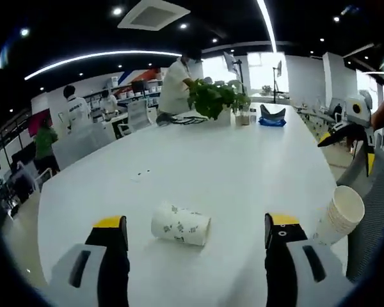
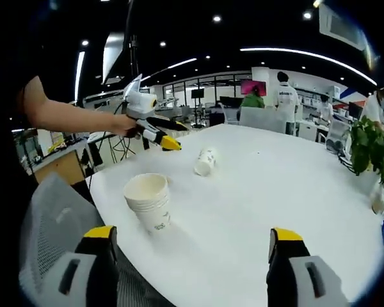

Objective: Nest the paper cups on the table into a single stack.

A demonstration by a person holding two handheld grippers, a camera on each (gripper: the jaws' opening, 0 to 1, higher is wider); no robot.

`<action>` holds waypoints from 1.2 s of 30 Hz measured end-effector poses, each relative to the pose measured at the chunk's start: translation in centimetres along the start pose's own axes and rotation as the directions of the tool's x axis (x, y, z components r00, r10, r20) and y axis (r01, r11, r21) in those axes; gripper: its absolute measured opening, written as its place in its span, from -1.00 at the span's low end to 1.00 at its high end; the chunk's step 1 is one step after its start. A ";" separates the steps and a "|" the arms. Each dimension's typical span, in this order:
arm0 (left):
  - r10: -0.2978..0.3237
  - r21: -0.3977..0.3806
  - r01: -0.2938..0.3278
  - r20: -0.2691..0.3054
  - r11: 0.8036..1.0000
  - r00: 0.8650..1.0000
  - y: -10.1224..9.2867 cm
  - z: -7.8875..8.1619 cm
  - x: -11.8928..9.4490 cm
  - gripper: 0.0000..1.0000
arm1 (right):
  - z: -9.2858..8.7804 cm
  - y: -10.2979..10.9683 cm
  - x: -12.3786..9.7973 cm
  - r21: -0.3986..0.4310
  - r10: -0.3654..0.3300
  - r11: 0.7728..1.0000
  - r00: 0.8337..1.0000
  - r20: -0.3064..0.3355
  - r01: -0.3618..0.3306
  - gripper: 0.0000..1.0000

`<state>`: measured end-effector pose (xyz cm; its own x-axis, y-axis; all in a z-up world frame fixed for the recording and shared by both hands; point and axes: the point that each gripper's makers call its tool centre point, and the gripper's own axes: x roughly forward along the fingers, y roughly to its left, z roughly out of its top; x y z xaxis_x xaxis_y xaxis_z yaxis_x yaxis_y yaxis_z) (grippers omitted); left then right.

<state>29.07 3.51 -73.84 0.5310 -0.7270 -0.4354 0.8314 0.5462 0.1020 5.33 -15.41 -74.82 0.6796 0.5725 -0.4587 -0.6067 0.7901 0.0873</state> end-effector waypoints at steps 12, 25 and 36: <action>-0.065 0.044 0.070 -0.106 0.997 0.992 0.6 -1.9 3.1 0.63 | 0.5 -0.7 0.2 0.053 -0.035 0.998 0.998 0.058 0.032 1.00; -0.085 0.055 0.095 -0.162 0.994 0.983 1.5 -2.9 5.6 0.52 | -0.4 -1.4 0.6 0.025 -0.061 0.998 0.998 0.035 0.060 0.96; -0.112 0.054 0.124 -0.189 0.991 0.976 1.6 -3.9 7.1 0.40 | -0.9 -1.4 0.8 0.006 -0.066 0.998 0.998 0.009 0.066 0.95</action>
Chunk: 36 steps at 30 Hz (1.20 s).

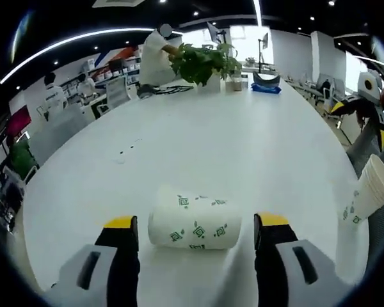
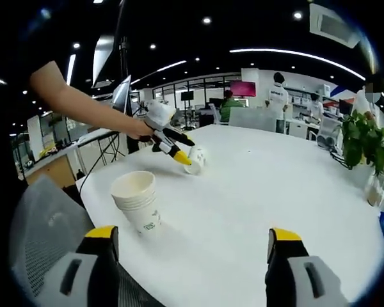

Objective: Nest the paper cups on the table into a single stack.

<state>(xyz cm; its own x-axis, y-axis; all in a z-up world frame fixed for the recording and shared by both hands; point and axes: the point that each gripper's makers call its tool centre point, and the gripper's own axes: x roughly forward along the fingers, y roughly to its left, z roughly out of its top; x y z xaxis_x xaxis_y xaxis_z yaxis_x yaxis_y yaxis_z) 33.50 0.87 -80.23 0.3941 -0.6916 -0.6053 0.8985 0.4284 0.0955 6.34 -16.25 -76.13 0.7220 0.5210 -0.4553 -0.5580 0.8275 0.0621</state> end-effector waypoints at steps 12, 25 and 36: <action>-0.001 0.022 0.002 -0.046 1.000 0.999 -0.5 -0.7 0.6 0.18 | -0.1 0.0 0.0 -0.014 -0.004 1.000 1.000 -0.004 0.004 0.92; 0.012 0.011 -0.012 -0.022 1.000 1.000 -1.4 0.2 -0.4 0.16 | 0.2 0.1 -0.1 -0.028 -0.010 1.000 1.000 0.005 0.011 0.90; 0.008 -0.009 -0.008 -0.002 1.000 1.000 -4.7 0.2 -2.8 0.15 | 0.5 0.3 -0.2 -0.048 -0.008 0.999 1.000 0.017 0.009 0.90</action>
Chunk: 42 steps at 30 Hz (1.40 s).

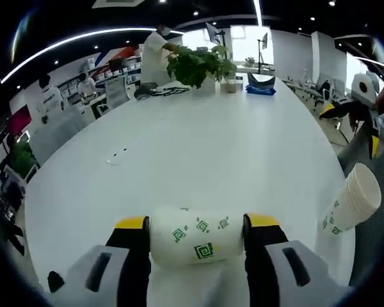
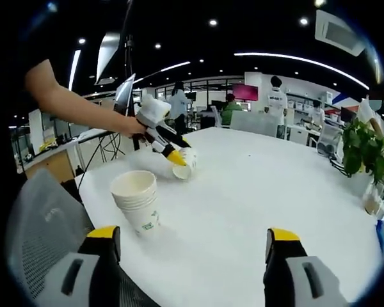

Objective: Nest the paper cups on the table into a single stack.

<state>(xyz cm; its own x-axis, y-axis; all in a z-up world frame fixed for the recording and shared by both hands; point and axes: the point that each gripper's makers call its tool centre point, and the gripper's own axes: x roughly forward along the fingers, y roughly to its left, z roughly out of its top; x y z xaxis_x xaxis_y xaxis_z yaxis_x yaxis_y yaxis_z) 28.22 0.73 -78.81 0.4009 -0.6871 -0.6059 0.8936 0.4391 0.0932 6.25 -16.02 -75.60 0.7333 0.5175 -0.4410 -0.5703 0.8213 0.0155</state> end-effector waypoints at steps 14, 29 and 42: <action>0.003 -0.026 -0.003 0.011 1.000 1.000 -3.9 -1.4 -3.2 0.15 | 0.1 0.4 0.0 -0.022 0.017 1.000 1.000 -0.003 -0.017 0.89; -0.011 -0.009 0.012 0.040 1.000 0.999 -7.8 -2.3 -4.5 0.15 | -0.3 0.7 0.1 -0.033 0.028 0.999 0.999 -0.021 -0.029 0.87; -0.001 -0.030 0.002 0.049 1.000 0.999 -9.2 -2.4 -3.6 0.15 | -0.5 0.4 0.1 -0.041 0.017 0.999 0.999 -0.027 -0.018 0.86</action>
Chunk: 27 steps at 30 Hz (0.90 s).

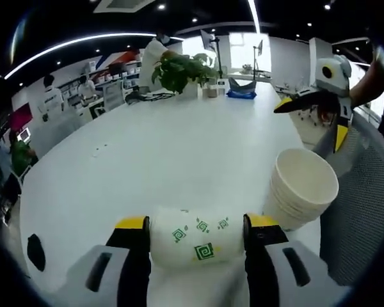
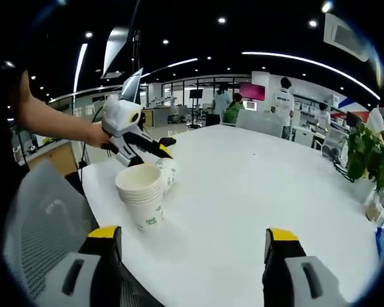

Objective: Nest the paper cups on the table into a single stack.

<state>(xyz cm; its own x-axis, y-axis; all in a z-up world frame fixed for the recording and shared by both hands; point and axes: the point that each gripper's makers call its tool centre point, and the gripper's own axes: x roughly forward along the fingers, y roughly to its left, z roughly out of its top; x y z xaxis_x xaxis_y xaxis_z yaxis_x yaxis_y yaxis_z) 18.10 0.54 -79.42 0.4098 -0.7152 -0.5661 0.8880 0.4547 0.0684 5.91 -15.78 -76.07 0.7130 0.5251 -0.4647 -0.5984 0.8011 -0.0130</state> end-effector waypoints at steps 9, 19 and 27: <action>-0.017 -0.021 0.017 0.005 1.000 1.000 -0.2 -0.1 0.2 0.15 | -0.1 -0.1 0.0 -0.006 -0.006 1.000 1.000 -0.003 0.006 0.87; -0.077 -0.084 0.076 -0.006 0.994 0.997 0.0 -0.9 -0.4 0.13 | 0.0 -0.1 -0.1 -0.002 -0.010 1.000 1.000 -0.001 0.010 0.88; -0.111 -0.118 0.110 -0.001 0.987 0.994 0.6 -0.9 -1.2 0.06 | 0.1 -0.1 -0.1 -0.001 -0.011 1.000 1.000 -0.002 0.011 0.88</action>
<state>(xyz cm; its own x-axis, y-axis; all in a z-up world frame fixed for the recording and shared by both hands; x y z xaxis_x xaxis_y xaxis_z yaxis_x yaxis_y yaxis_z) 17.94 2.17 -79.40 0.3084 -0.7610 -0.5707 0.8969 0.4325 -0.0920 5.95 -15.87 -75.96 0.7188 0.5156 -0.4664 -0.5910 0.8065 -0.0192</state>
